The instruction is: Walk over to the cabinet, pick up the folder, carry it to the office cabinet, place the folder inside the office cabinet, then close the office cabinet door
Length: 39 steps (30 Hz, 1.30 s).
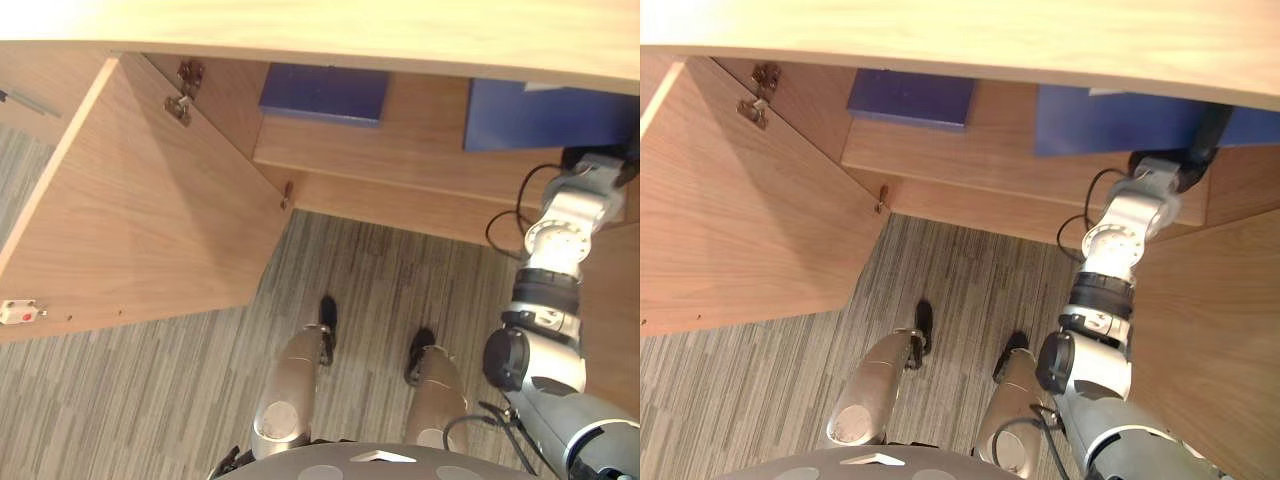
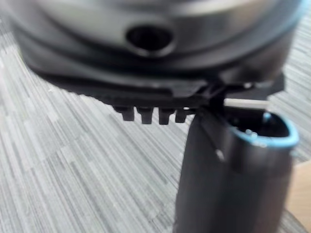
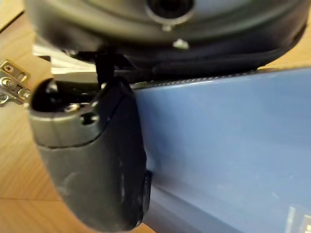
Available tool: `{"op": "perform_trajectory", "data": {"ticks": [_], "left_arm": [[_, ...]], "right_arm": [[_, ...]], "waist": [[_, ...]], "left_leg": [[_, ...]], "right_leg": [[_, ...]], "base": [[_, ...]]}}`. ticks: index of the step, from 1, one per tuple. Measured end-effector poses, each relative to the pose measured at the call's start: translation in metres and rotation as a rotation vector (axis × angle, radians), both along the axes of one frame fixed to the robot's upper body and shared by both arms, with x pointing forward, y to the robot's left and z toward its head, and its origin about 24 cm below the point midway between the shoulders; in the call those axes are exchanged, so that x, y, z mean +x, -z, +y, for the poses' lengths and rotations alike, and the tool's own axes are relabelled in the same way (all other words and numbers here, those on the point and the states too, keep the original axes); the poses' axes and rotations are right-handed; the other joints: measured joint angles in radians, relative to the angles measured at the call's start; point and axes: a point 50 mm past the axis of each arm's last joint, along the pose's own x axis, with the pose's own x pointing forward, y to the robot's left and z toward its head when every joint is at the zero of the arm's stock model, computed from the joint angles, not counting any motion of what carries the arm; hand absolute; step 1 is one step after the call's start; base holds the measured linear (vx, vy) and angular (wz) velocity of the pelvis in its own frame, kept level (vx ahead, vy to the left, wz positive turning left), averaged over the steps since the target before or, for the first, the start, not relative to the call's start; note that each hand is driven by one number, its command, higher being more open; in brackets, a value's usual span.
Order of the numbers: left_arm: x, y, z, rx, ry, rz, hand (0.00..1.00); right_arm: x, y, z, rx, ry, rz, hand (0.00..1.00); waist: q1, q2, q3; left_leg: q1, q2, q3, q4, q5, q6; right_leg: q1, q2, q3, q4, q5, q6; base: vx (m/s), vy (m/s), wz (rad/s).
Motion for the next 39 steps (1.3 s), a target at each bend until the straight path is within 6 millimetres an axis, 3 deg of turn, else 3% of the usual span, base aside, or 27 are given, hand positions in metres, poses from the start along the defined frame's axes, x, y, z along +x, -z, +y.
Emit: {"op": "perform_trajectory", "data": {"ticks": [9, 13, 17, 21, 31, 39], "left_arm": [[0.001, 0.000, 0.000, -0.010, -0.007, -0.024, 1.00], [0.003, -0.001, 0.000, -0.003, -0.015, -0.038, 1.00], [0.007, -0.001, 0.000, -0.006, -0.029, -0.049, 1.00], [0.023, -0.002, -0.001, -0.015, -0.038, -0.090, 1.00], [0.042, -0.004, -0.002, -0.030, -0.093, -0.141, 1.00], [0.050, -0.005, -0.002, -0.031, -0.128, -0.147, 1.00]], "right_arm": [[-0.004, -0.083, -0.030, 0.056, 0.062, -0.157, 0.00], [-0.011, -0.116, -0.031, 0.057, 0.064, -0.228, 0.00], [-0.013, -0.132, -0.028, 0.081, 0.048, -0.262, 0.00], [-0.025, -0.161, -0.027, 0.046, 0.053, -0.330, 0.00], [-0.029, -0.166, -0.029, 0.073, 0.047, -0.373, 0.00], [-0.029, -0.165, -0.029, 0.107, 0.044, -0.398, 0.00]], "waist": [[0.008, 0.035, 0.060], [0.010, 0.053, 0.074], [0.010, 0.059, 0.087], [0.015, 0.059, 0.122], [0.012, 0.043, 0.133], [0.003, 0.009, 0.151]], "left_leg": [[-0.083, -0.025, -0.014, 0.024, 0.003, 0.005], [-0.141, -0.034, -0.016, 0.056, 0.003, 0.006], [-0.193, -0.037, -0.011, 0.120, -0.016, 0.017], [-0.285, -0.032, -0.014, 0.215, -0.034, 0.014], [-0.445, -0.012, -0.023, 0.402, -0.083, -0.001], [-0.615, 0.043, -0.031, 0.737, -0.207, -0.005]], "right_leg": [[-0.077, -0.035, -0.015, 0.050, -0.005, 0.005], [-0.132, -0.053, -0.015, 0.091, -0.014, 0.005], [-0.183, -0.069, -0.004, 0.160, -0.038, 0.003], [-0.272, -0.073, 0.020, 0.247, -0.061, 0.007], [-0.418, -0.074, 0.058, 0.410, -0.117, 0.011], [-0.578, -0.054, 0.128, 0.699, -0.222, 0.002]], "base": [[0.00, -0.004, 0.11], [-0.01, -0.003, 0.12], [-0.02, -0.020, 0.09], [-0.07, -0.015, 0.04], [-0.10, 0.011, 0.00], [-0.10, 0.035, -0.13]]}}
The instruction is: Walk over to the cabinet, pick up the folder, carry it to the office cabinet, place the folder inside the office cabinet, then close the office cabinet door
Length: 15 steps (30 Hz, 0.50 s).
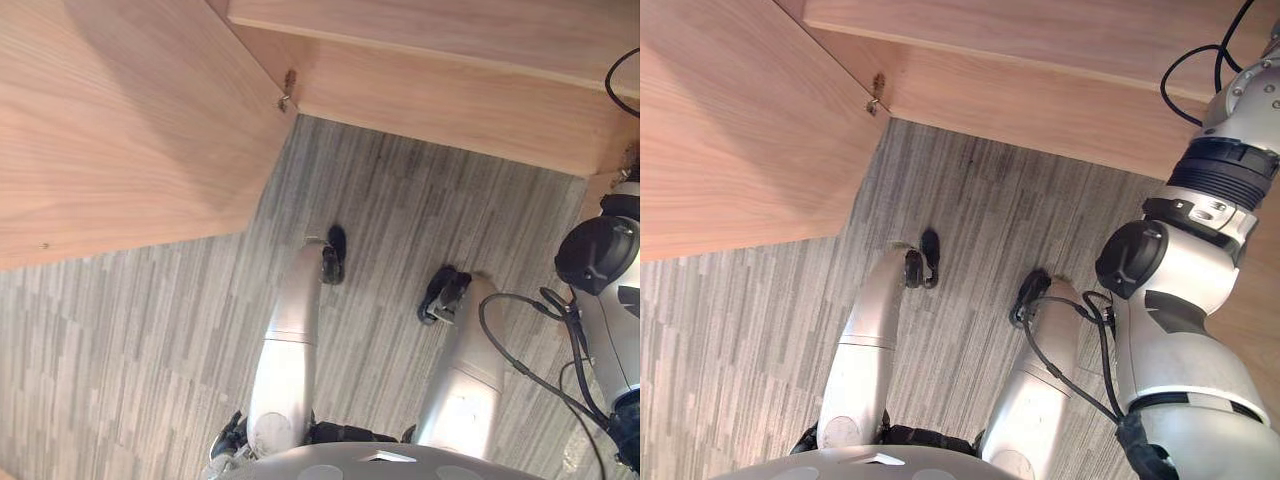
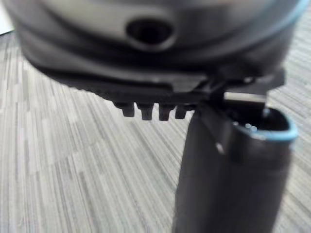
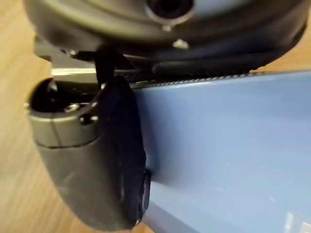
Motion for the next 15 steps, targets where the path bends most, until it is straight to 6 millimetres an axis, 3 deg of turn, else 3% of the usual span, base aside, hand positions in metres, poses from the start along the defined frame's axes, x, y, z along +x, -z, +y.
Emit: {"op": "perform_trajectory", "data": {"ticks": [2, 3, 10, 15], "left_arm": [[0.0029, -0.0005, 0.0002, 0.001, 0.002, -0.008, 1.00], [0.0028, -0.0005, 0.0004, 0.001, 0.000, -0.007, 1.00], [0.0004, 0.0003, 0.0010, -0.010, -0.016, 0.008, 1.00], [-0.0010, 0.0001, 0.0059, -0.003, -0.043, 0.008, 1.00]], "right_arm": [[-0.0006, 0.0010, -0.0012, 0.012, 0.004, -0.005, 0.00], [-0.0019, 0.0006, -0.0017, 0.015, 0.008, -0.013, 1.00], [-0.0027, 0.0005, -0.0022, 0.027, -0.002, -0.035, 1.00], [-0.0009, -0.0013, 0.0003, 0.017, -0.036, -0.081, 1.00]], "waist": [[0.001, -0.001, 0.000], [0.000, -0.002, 0.000], [-0.001, -0.013, -0.004], [0.000, -0.041, -0.019]], "left_leg": [[-0.011, 0.006, -0.004, 0.027, -0.009, -0.004], [-0.015, 0.007, -0.005, 0.037, -0.011, -0.005], [-0.017, 0.011, -0.019, 0.050, -0.010, -0.010], [-0.024, 0.016, -0.027, 0.066, -0.012, -0.013]], "right_leg": [[-0.009, 0.002, 0.001, 0.027, -0.012, -0.002], [-0.014, 0.002, 0.005, 0.041, -0.017, -0.003], [-0.015, 0.003, -0.007, 0.061, -0.026, -0.017], [-0.016, 0.005, -0.012, 0.075, -0.032, -0.030]], "base": [[-0.13, -0.012, -0.03], [-0.08, -0.022, 0.01], [-0.05, -0.027, 0.00], [0.00, 0.000, 0.00]]}}
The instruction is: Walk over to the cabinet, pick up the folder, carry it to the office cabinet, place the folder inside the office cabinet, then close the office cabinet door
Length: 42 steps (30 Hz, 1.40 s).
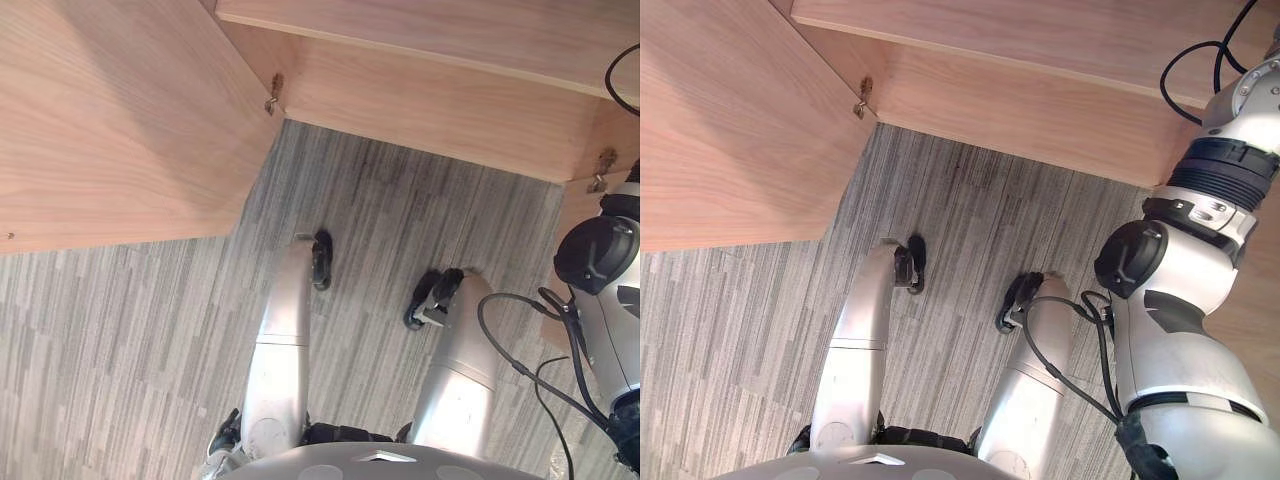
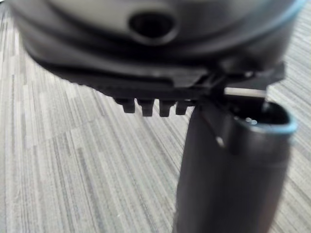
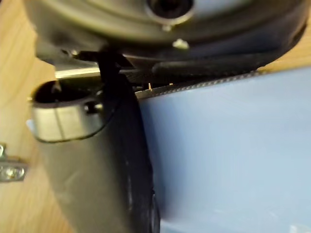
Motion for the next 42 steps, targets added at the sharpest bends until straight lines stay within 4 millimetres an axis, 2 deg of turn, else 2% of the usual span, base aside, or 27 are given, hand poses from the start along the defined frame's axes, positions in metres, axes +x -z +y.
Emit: {"op": "perform_trajectory", "data": {"ticks": [4, 11, 16, 19, 22, 24, 25, 27, 31, 36, 42], "left_arm": [[-0.001, -0.001, 0.006, 0.011, -0.022, 0.000, 1.00], [-0.002, -0.001, 0.009, 0.014, -0.062, 0.002, 1.00], [0.003, -0.002, 0.014, 0.015, -0.092, -0.016, 1.00], [0.008, -0.003, 0.016, 0.018, -0.094, -0.028, 1.00], [0.014, -0.004, 0.018, 0.021, -0.090, -0.046, 1.00], [0.019, -0.006, 0.019, 0.019, -0.082, -0.063, 1.00], [0.024, -0.007, 0.018, 0.016, -0.077, -0.078, 1.00], [0.028, -0.007, 0.018, 0.012, -0.072, -0.091, 1.00], [0.039, -0.010, 0.016, -0.008, -0.045, -0.138, 1.00], [0.040, -0.011, 0.018, -0.019, -0.028, -0.158, 1.00], [0.037, -0.010, 0.019, -0.032, -0.018, -0.168, 1.00]], "right_arm": [[0.002, -0.003, 0.005, -0.045, -0.002, -0.007, 1.00], [0.006, -0.003, 0.012, -0.083, -0.009, -0.021, 1.00], [0.019, 0.012, 0.021, -0.077, -0.045, 0.025, 1.00], [0.030, 0.032, 0.023, -0.116, -0.060, 0.119, 1.00], [0.048, 0.050, 0.027, -0.238, -0.067, 0.293, 1.00], [0.063, 0.063, 0.038, -0.374, -0.086, 0.427, 1.00], [0.073, 0.071, 0.048, -0.495, -0.101, 0.523, 1.00], [0.080, 0.078, 0.054, -0.582, -0.113, 0.593, 1.00], [0.100, 0.108, 0.075, -0.898, -0.161, 0.819, 1.00], [0.105, 0.113, 0.085, -1.102, -0.154, 0.865, 1.00], [0.103, 0.109, 0.083, -1.146, -0.132, 0.858, 1.00]], "waist": [[0.002, -0.027, -0.020], [0.003, -0.032, -0.063], [0.006, -0.032, -0.094], [0.006, -0.032, -0.110], [-0.001, -0.031, -0.124], [-0.004, -0.032, -0.137], [-0.005, -0.032, -0.139], [-0.009, -0.031, -0.143], [-0.027, -0.040, -0.155], [-0.029, -0.048, -0.168], [-0.029, -0.050, -0.170]], "left_leg": [[-0.003, 0.005, -0.003, 0.001, 0.000, -0.001], [0.012, 0.010, 0.000, -0.003, -0.007, -0.012], [0.052, 0.016, 0.004, -0.026, -0.009, -0.015], [0.086, 0.026, 0.007, -0.050, -0.010, -0.017], [0.126, 0.028, 0.008, -0.083, -0.009, -0.016], [0.161, 0.032, 0.015, -0.108, -0.006, -0.012], [0.193, 0.039, 0.021, -0.132, -0.005, -0.011], [0.212, 0.041, 0.022, -0.152, -0.003, -0.009], [0.289, 0.044, 0.028, -0.224, 0.004, -0.007], [0.338, 0.046, 0.054, -0.281, 0.010, 0.004], [0.349, 0.050, 0.068, -0.302, 0.013, 0.010]], "right_leg": [[-0.001, 0.002, -0.005, 0.001, -0.003, -0.005], [0.010, 0.006, -0.005, -0.001, -0.006, -0.007], [0.046, 0.014, -0.009, -0.026, -0.006, -0.007], [0.083, 0.017, -0.022, -0.057, -0.004, -0.004], [0.128, 0.021, -0.036, -0.099, 0.006, -0.006], [0.161, 0.027, -0.036, -0.130, 0.016, -0.009], [0.190, 0.034, -0.041, -0.161, 0.026, -0.008], [0.212, 0.037, -0.049, -0.186, 0.033, -0.008], [0.299, 0.045, -0.071, -0.277, 0.058, -0.004], [0.342, 0.046, -0.073, -0.349, 0.086, 0.000], [0.351, 0.048, -0.076, -0.379, 0.099, 0.002]], "base": [[0.00, 0.000, 0.00], [0.00, 0.000, 0.00], [-0.01, -0.006, -0.04], [0.02, 0.003, -0.05], [0.04, 0.021, -0.05], [0.06, 0.035, -0.13], [0.07, 0.038, -0.16], [0.06, 0.032, -0.07], [0.09, 0.046, -0.02], [0.08, 0.057, -0.08], [0.05, 0.029, -0.03]]}}
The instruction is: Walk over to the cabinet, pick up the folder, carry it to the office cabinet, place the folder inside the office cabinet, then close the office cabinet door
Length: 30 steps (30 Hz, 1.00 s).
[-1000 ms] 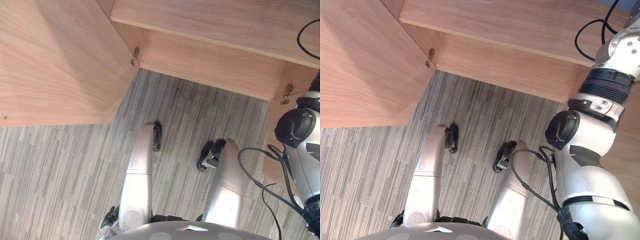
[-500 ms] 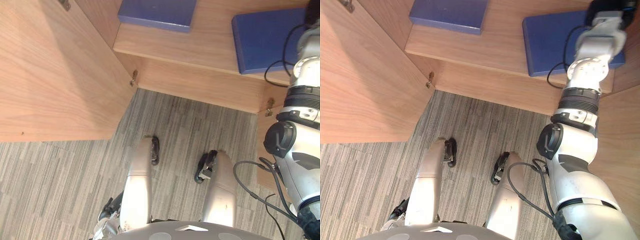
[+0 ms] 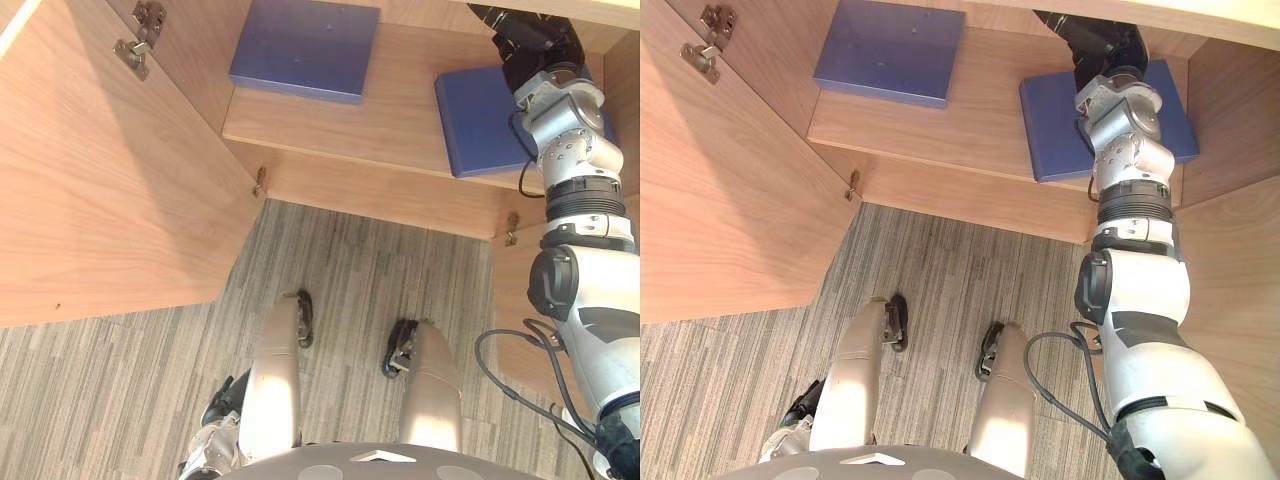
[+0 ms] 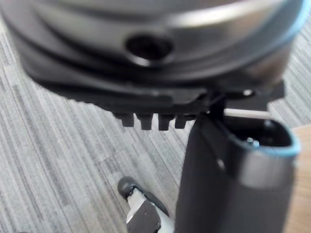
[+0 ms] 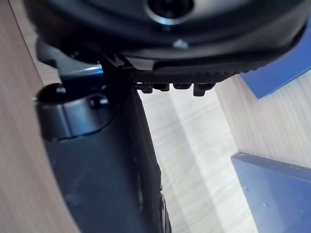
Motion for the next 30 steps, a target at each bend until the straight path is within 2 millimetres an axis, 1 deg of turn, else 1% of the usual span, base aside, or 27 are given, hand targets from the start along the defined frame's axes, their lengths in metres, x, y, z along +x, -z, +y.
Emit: {"op": "perform_trajectory", "data": {"ticks": [1, 4, 6, 8, 11, 12, 13, 14, 15, 17, 18, 19, 21, 22, 24, 25, 27, 30], "left_arm": [[0.000, 0.000, 0.000, 0.000, 0.001, -0.001, 1.00], [-0.001, 0.000, 0.000, 0.000, 0.001, 0.001, 1.00], [-0.002, 0.000, 0.000, 0.001, 0.001, 0.003, 1.00], [-0.002, 0.000, 0.001, 0.002, 0.002, 0.004, 1.00], [-0.003, 0.000, 0.002, 0.010, 0.018, 0.010, 1.00], [-0.004, 0.001, 0.003, 0.012, 0.023, 0.012, 1.00], [-0.006, 0.001, 0.003, 0.016, 0.035, 0.021, 1.00], [-0.007, 0.002, 0.004, 0.032, 0.067, 0.034, 1.00], [-0.008, 0.002, 0.005, 0.038, 0.078, 0.040, 1.00], [-0.013, 0.003, 0.006, 0.044, 0.091, 0.055, 1.00], [-0.016, 0.003, 0.007, 0.047, 0.098, 0.061, 1.00], [-0.018, 0.003, 0.006, 0.049, 0.106, 0.065, 1.00], [-0.021, 0.004, 0.007, 0.061, 0.120, 0.071, 1.00], [-0.022, 0.004, 0.007, 0.066, 0.134, 0.081, 1.00], [-0.026, 0.005, 0.008, 0.074, 0.160, 0.102, 1.00], [-0.027, 0.006, 0.008, 0.073, 0.163, 0.106, 1.00], [-0.029, 0.006, 0.008, 0.075, 0.180, 0.116, 1.00], [-0.030, 0.006, 0.011, 0.086, 0.194, 0.118, 1.00]], "right_arm": [[0.000, 0.000, 0.000, -0.009, 0.003, 0.002, 1.00], [0.000, -0.003, 0.003, -0.113, 0.025, 0.012, 1.00], [-0.003, -0.013, 0.004, -0.259, 0.066, 0.005, 1.00], [-0.007, -0.020, 0.002, -0.350, 0.096, -0.007, 1.00], [-0.016, -0.030, 0.011, -0.667, 0.191, -0.041, 1.00], [-0.018, -0.030, 0.012, -0.714, 0.201, -0.056, 1.00], [-0.023, -0.027, 0.013, -0.799, 0.221, -0.078, 1.00], [-0.023, -0.013, 0.012, -0.856, 0.228, -0.059, 1.00], [-0.024, -0.005, 0.012, -0.893, 0.231, -0.039, 1.00], [-0.023, 0.026, 0.012, -1.017, 0.208, 0.051, 1.00], [-0.023, 0.035, 0.011, -1.067, 0.205, 0.080, 1.00], [-0.024, 0.040, 0.010, -1.100, 0.204, 0.096, 1.00], [-0.031, 0.052, 0.001, -1.201, 0.214, 0.131, 1.00], [-0.032, 0.057, -0.001, -1.204, 0.211, 0.147, 1.00], [-0.035, 0.077, -0.008, -1.236, 0.200, 0.212, 1.00], [-0.035, 0.080, -0.009, -1.238, 0.197, 0.225, 1.00], [-0.036, 0.091, -0.018, -1.241, 0.194, 0.279, 1.00], [-0.038, 0.101, -0.024, -1.237, 0.188, 0.315, 1.00]], "waist": [[0.000, 0.000, 0.000], [-0.001, 0.000, 0.000], [-0.004, 0.001, -0.001], [-0.006, 0.002, -0.001], [-0.010, 0.002, -0.002], [-0.009, 0.002, -0.002], [-0.008, 0.003, -0.015], [-0.009, 0.002, -0.033], [-0.009, 0.002, -0.035], [-0.022, -0.001, -0.039], [-0.025, -0.001, -0.045], [-0.025, -0.003, -0.047], [-0.026, -0.007, -0.062], [-0.026, -0.008, -0.071], [-0.027, -0.009, -0.094], [-0.028, -0.009, -0.094], [-0.029, -0.009, -0.097], [-0.029, -0.017, -0.112]], "left_leg": [[0.001, 0.000, 0.001, 0.000, 0.000, 0.000], [0.011, 0.003, 0.011, -0.015, 0.004, 0.004], [0.015, 0.004, 0.014, -0.037, 0.014, 0.007], [0.022, 0.004, 0.015, -0.047, 0.017, 0.007], [0.089, 0.004, 0.028, -0.094, 0.021, 0.007], [0.107, 0.004, 0.031, -0.106, 0.022, 0.007], [0.130, 0.003, 0.036, -0.133, 0.027, 0.007], [0.147, 0.003, 0.039, -0.168, 0.038, 0.008], [0.164, 0.002, 0.040, -0.191, 0.046, 0.007], [0.246, -0.006, 0.046, -0.292, 0.080, 0.005], [0.276, -0.007, 0.050, -0.325, 0.090, 0.005], [0.296, -0.008, 0.053, -0.345, 0.096, 0.004], [0.356, -0.011, 0.060, -0.418, 0.115, -0.002], [0.366, -0.011, 0.062, -0.433, 0.119, -0.004], [0.410, -0.015, 0.065, -0.496, 0.141, -0.005], [0.425, -0.016, 0.066, -0.510, 0.145, -0.006], [0.470, -0.027, 0.067, -0.554, 0.157, -0.002], [0.474, -0.034, 0.066, -0.570, 0.161, 0.000]], "right_leg": [[0.000, 0.000, 0.001, 0.000, 0.000, 0.000], [0.002, 0.001, -0.001, -0.013, 0.007, -0.001], [0.005, 0.003, -0.007, -0.035, 0.020, 0.002], [0.014, 0.003, -0.012, -0.047, 0.025, 0.001], [0.075, 0.004, -0.020, -0.099, 0.038, 0.007], [0.091, 0.005, -0.021, -0.111, 0.041, 0.008], [0.114, 0.005, -0.030, -0.141, 0.049, 0.010], [0.134, 0.009, -0.042, -0.181, 0.063, 0.009], [0.152, 0.012, -0.048, -0.206, 0.073, 0.010], [0.238, 0.019, -0.080, -0.311, 0.114, 0.014], [0.269, 0.019, -0.097, -0.344, 0.126, 0.015], [0.287, 0.020, -0.106, -0.364, 0.134, 0.018], [0.348, 0.027, -0.129, -0.438, 0.158, 0.018], [0.357, 0.031, -0.130, -0.456, 0.164, 0.018], [0.401, 0.042, -0.152, -0.519, 0.196, 0.021], [0.413, 0.044, -0.154, -0.532, 0.202, 0.021], [0.457, 0.043, -0.164, -0.569, 0.217, 0.028], [0.465, 0.043, -0.168, -0.593, 0.225, 0.032]], "base": [[0.03, -0.006, -0.05], [0.02, -0.012, -0.06], [0.02, -0.006, -0.04], [0.04, 0.002, -0.01], [0.06, 0.001, -0.07], [0.07, 0.008, -0.08], [0.08, 0.020, -0.06], [0.09, 0.020, -0.05], [0.12, 0.012, -0.04], [0.14, -0.013, -0.01], [0.12, -0.024, -0.02], [0.12, -0.030, -0.04], [0.12, -0.029, -0.06], [0.11, -0.032, -0.07], [0.12, -0.026, -0.05], [0.12, -0.007, -0.01], [0.09, 0.014, 0.02], [0.05, 0.030, 0.04]]}}
